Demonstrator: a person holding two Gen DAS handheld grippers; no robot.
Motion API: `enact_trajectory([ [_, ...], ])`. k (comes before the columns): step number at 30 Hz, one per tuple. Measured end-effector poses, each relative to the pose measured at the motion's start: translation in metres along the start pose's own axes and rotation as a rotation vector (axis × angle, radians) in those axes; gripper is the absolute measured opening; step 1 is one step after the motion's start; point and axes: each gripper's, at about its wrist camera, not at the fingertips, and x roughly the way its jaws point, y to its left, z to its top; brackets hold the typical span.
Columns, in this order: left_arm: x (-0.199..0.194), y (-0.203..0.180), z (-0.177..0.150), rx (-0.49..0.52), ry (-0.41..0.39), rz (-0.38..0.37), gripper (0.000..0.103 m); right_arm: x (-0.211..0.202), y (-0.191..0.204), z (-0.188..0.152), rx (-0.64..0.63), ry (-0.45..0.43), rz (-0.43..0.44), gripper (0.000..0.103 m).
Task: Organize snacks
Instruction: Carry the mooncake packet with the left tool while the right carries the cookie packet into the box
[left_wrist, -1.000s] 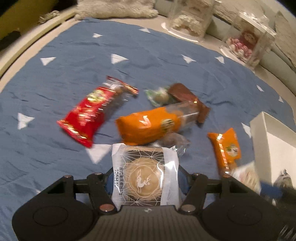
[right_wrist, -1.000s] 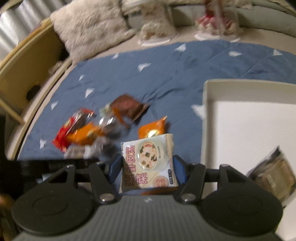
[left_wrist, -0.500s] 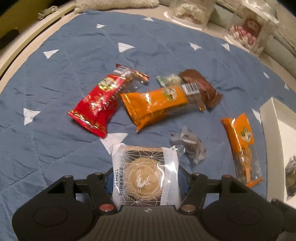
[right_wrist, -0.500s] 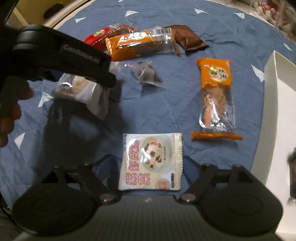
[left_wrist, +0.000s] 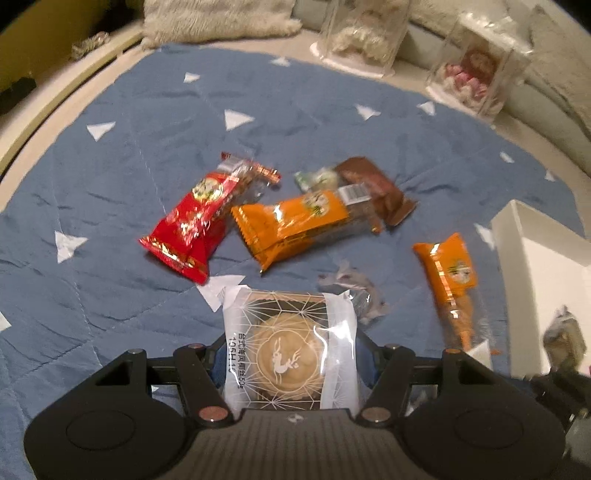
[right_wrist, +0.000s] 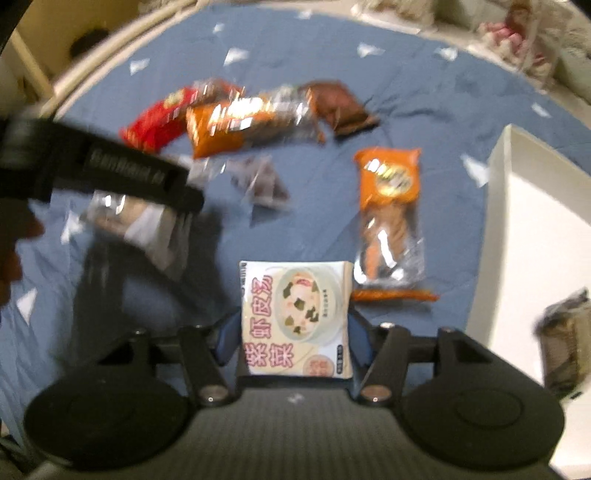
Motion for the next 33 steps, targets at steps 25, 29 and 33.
enact_trajectory([
  [25, -0.093, -0.034, -0.017, 0.093, -0.214, -0.117, 0.064, -0.129, -0.069, -0.027, 0.225, -0.37, -0.111, 0.065],
  [29, -0.088, -0.057, -0.016, 0.107, -0.212, -0.151, 0.064, -0.138, -0.095, -0.04, 0.273, -0.387, -0.15, 0.065],
  [33, -0.081, -0.086, -0.016, 0.128, -0.197, -0.197, 0.064, -0.144, -0.124, -0.057, 0.33, -0.385, -0.192, 0.065],
])
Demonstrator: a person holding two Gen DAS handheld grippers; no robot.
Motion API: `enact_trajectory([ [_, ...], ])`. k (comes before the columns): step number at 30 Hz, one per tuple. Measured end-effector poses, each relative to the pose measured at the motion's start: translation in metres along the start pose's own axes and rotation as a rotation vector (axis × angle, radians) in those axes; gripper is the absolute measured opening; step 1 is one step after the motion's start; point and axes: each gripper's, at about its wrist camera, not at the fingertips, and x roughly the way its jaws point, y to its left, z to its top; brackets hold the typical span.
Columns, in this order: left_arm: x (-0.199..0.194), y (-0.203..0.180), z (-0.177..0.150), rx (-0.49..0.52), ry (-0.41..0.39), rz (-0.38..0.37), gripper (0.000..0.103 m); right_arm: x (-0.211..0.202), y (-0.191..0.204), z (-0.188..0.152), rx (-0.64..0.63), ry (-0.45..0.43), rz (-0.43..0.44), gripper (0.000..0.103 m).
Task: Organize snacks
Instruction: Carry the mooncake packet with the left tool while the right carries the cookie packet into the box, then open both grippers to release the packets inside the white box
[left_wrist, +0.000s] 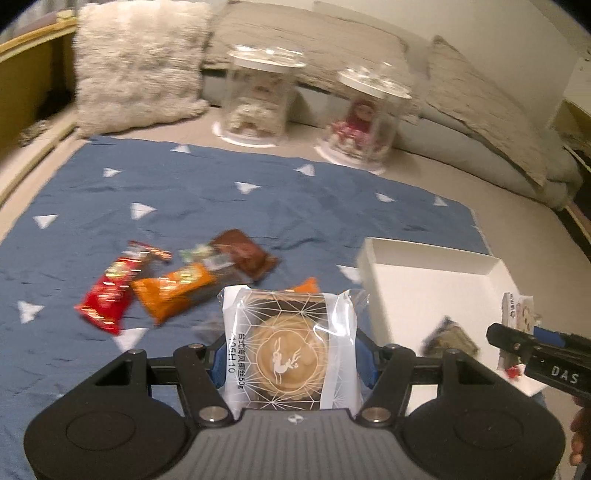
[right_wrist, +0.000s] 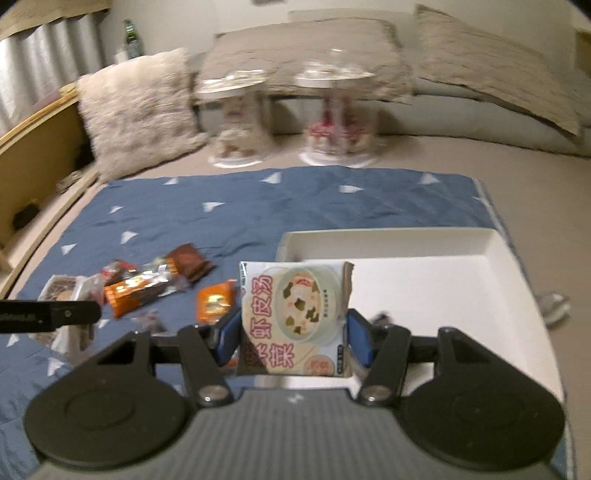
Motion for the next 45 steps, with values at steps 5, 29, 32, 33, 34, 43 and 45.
enact_trajectory([
  [5, 0.02, -0.039, -0.001, 0.022, 0.029, -0.072, 0.064, 0.001, -0.044, -0.007, 0.067, 0.01, -0.053, 0.065],
  [29, 0.152, -0.148, 0.046, 0.002, 0.087, -0.205, 0.065, 0.013, -0.191, -0.024, 0.285, 0.007, -0.193, 0.066],
  [32, 0.172, -0.158, 0.049, 0.011, 0.118, -0.22, 0.065, 0.028, -0.195, -0.022, 0.304, 0.029, -0.2, 0.066],
  [33, 0.179, -0.161, 0.05, 0.012, 0.126, -0.221, 0.065, 0.033, -0.196, -0.021, 0.303, 0.033, -0.205, 0.066],
  [34, 0.184, -0.161, 0.051, 0.014, 0.129, -0.221, 0.065, 0.041, -0.194, -0.017, 0.307, 0.038, -0.207, 0.066],
  [43, 0.217, -0.162, 0.056, 0.012, 0.139, -0.217, 0.073, 0.077, -0.2, -0.017, 0.341, 0.073, -0.211, 0.068],
  [45, 0.219, -0.162, 0.055, 0.023, 0.156, -0.198, 0.088, 0.081, -0.199, -0.016, 0.335, 0.039, -0.234, 0.078],
])
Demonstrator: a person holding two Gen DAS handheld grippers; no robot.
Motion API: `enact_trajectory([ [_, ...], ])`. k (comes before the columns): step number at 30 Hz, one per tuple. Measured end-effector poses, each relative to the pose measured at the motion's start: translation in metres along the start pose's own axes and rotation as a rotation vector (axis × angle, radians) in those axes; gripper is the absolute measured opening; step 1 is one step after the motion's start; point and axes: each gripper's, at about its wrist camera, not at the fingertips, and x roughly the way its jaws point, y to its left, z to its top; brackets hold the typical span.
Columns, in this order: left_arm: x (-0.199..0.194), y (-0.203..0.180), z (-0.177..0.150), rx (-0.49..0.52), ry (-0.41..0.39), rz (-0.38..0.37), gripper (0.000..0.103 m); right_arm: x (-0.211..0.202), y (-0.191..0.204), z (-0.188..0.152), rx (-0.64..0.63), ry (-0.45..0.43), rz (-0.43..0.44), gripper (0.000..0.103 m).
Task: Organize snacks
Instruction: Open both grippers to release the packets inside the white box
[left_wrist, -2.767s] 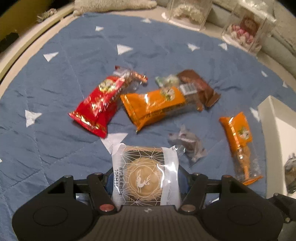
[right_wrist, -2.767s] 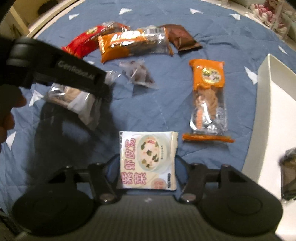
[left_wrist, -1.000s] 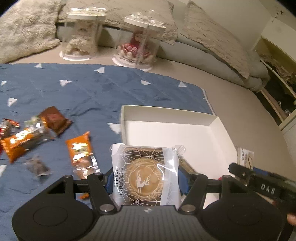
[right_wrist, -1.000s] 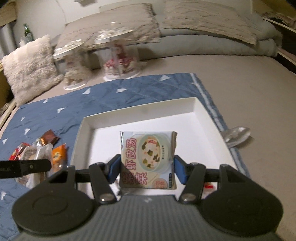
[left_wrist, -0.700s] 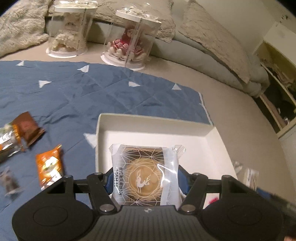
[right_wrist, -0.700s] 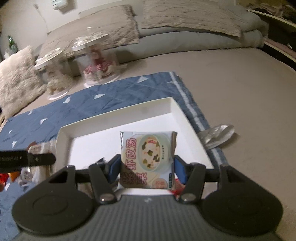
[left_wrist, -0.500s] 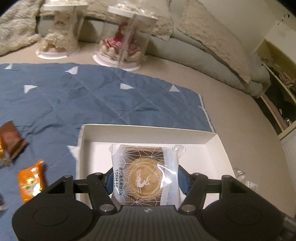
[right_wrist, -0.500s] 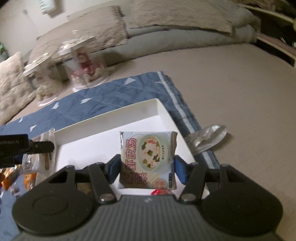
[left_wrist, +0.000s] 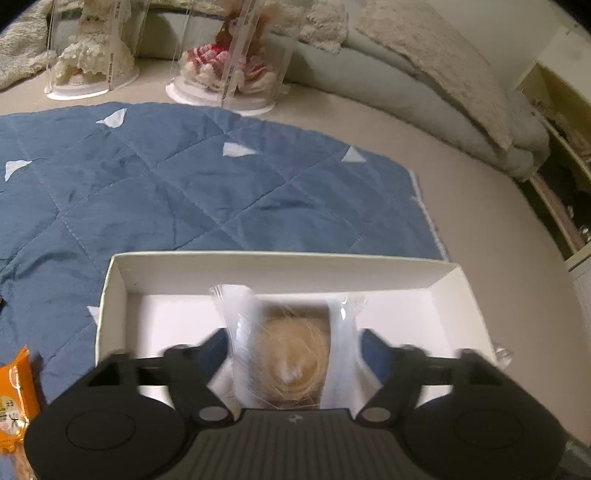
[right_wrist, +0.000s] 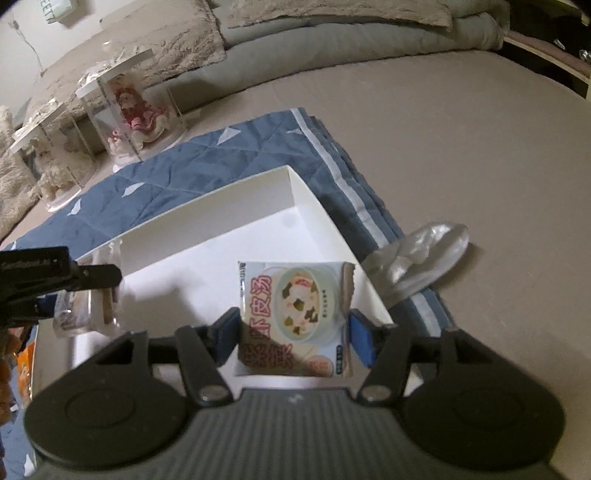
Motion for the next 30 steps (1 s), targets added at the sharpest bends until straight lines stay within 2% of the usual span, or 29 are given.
enact_trajectory([
  [1, 0.0, 0.0, 0.0, 0.011, 0.006, 0.004, 0.09, 0.0, 0.001, 0.0, 0.004, -0.017, -0.014, 0.084],
  [3, -0.002, -0.001, -0.002, 0.047, 0.018, 0.001, 0.091, 0.003, 0.003, 0.001, 0.019, -0.002, -0.014, 0.089],
  [8, -0.013, -0.005, -0.009, 0.116, 0.024, 0.028, 0.096, 0.001, 0.009, 0.001, -0.004, 0.023, -0.023, 0.089],
  [14, -0.034, -0.009, -0.016, 0.13, 0.019, 0.038, 0.097, -0.019, 0.01, 0.0, -0.014, 0.042, -0.006, 0.089],
  [25, -0.071, -0.015, -0.041, 0.165, 0.008, 0.041, 0.102, -0.06, 0.005, -0.01, -0.011, 0.039, 0.001, 0.097],
  [30, -0.088, -0.016, -0.052, 0.187, 0.003, 0.048, 0.103, -0.078, 0.003, -0.014, -0.026, 0.009, -0.008, 0.1],
])
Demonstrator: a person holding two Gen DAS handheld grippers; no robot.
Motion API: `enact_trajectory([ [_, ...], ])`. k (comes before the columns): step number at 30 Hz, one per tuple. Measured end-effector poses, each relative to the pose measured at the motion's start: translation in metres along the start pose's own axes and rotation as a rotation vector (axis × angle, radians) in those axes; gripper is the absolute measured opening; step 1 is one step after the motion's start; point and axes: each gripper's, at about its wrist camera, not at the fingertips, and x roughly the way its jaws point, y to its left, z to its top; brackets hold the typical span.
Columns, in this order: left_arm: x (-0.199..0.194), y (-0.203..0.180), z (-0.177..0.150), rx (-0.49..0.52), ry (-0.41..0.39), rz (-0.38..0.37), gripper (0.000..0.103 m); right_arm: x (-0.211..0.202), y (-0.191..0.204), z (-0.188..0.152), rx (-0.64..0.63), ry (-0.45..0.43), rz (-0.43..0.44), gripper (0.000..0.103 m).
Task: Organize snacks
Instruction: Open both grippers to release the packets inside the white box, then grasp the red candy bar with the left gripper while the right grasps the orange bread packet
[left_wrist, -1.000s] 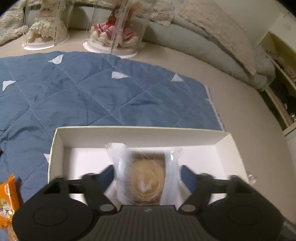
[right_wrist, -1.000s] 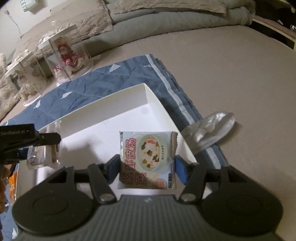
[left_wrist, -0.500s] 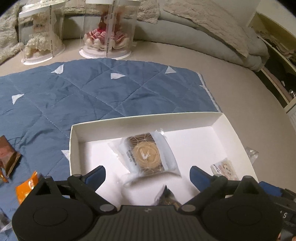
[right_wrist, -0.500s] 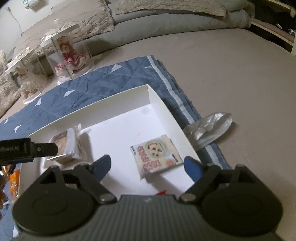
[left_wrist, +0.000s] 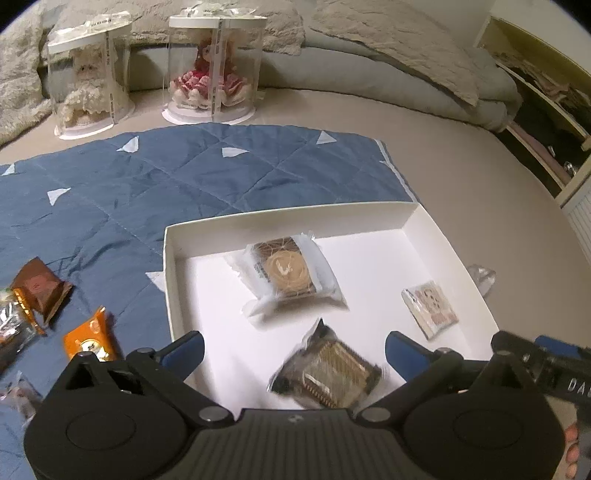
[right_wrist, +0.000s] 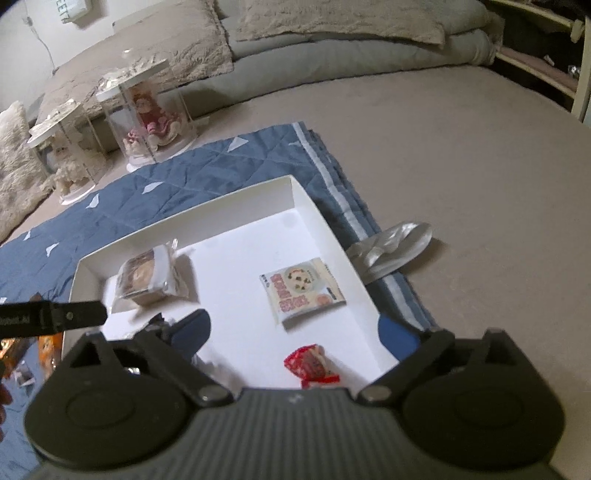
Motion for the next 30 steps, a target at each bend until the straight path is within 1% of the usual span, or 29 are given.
enact_trajectory([
  [5, -0.015, 0.001, -0.011, 0.008, -0.008, 0.01, 0.103, -0.015, -0.001, -0.007, -0.006, -0.014, -0.004, 0.102],
  [8, -0.027, 0.002, -0.018, -0.003, -0.016, 0.007, 0.103, -0.026, 0.001, -0.011, -0.015, -0.031, -0.005, 0.102],
  [12, -0.04, 0.003, -0.025, 0.001, -0.032, 0.03, 0.103, -0.037, 0.003, -0.017, -0.012, -0.056, -0.007, 0.102],
  [14, -0.046, 0.006, -0.029, -0.007, -0.037, 0.029, 0.103, -0.041, 0.006, -0.019, -0.018, -0.061, -0.019, 0.102],
  [18, -0.054, 0.013, -0.038, -0.024, -0.037, 0.031, 0.103, -0.048, 0.01, -0.022, -0.022, -0.076, -0.008, 0.102],
  [24, -0.064, 0.029, -0.05, -0.057, -0.044, 0.042, 0.103, -0.058, 0.025, -0.029, -0.071, -0.091, 0.001, 0.102],
  [30, -0.084, 0.048, -0.057, -0.065, -0.075, 0.071, 0.103, -0.061, 0.044, -0.035, -0.125, -0.086, 0.014, 0.102],
])
